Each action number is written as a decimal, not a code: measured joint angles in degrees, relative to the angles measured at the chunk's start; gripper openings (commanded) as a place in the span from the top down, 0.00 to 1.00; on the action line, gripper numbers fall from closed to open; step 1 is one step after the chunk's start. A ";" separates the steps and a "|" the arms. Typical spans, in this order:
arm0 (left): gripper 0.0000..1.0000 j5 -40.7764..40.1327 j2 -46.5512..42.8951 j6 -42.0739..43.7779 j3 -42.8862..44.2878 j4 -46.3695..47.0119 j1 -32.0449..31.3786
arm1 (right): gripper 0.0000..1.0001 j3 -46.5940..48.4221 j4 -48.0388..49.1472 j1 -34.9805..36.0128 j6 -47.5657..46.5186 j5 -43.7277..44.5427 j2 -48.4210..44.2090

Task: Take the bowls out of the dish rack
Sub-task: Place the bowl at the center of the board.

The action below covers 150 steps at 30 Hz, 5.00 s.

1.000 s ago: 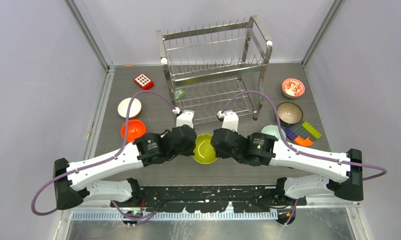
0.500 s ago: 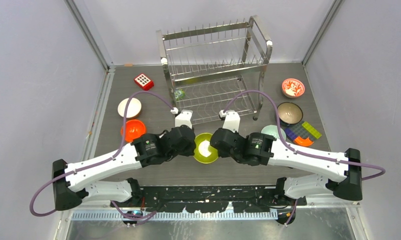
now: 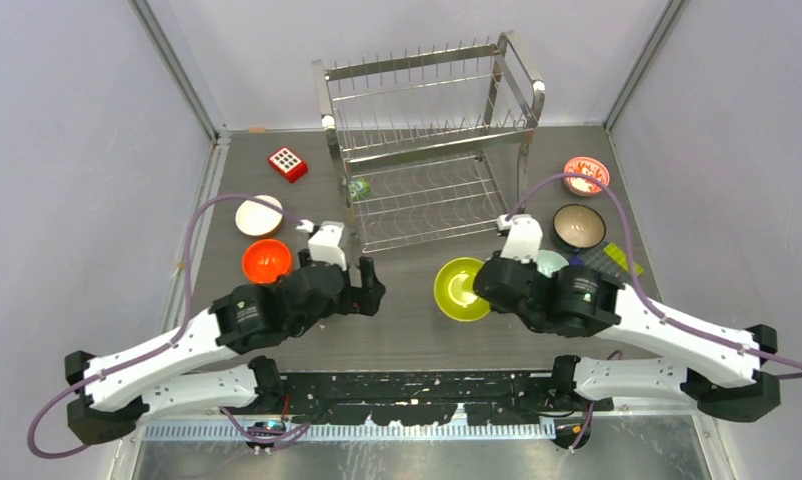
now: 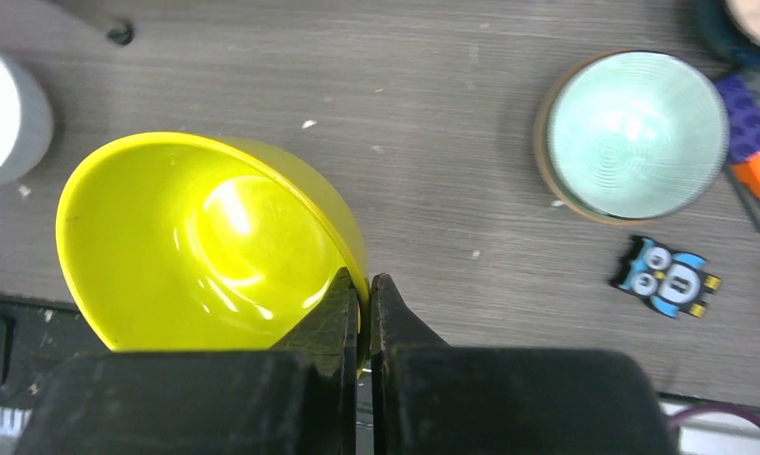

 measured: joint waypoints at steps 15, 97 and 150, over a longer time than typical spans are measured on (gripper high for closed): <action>0.08 -10.36 -13.00 3.52 -9.20 -4.15 0.00 | 0.99 -11.23 4.98 -23.69 -1.29 -10.43 -4.35; 0.10 -22.12 -24.48 7.96 -13.35 -6.91 0.00 | 0.82 -27.98 32.89 -37.07 1.05 -22.14 12.04; 0.08 -22.08 -23.61 7.96 -13.35 -6.91 0.00 | 0.47 -21.05 27.26 -37.07 -6.60 -18.45 2.19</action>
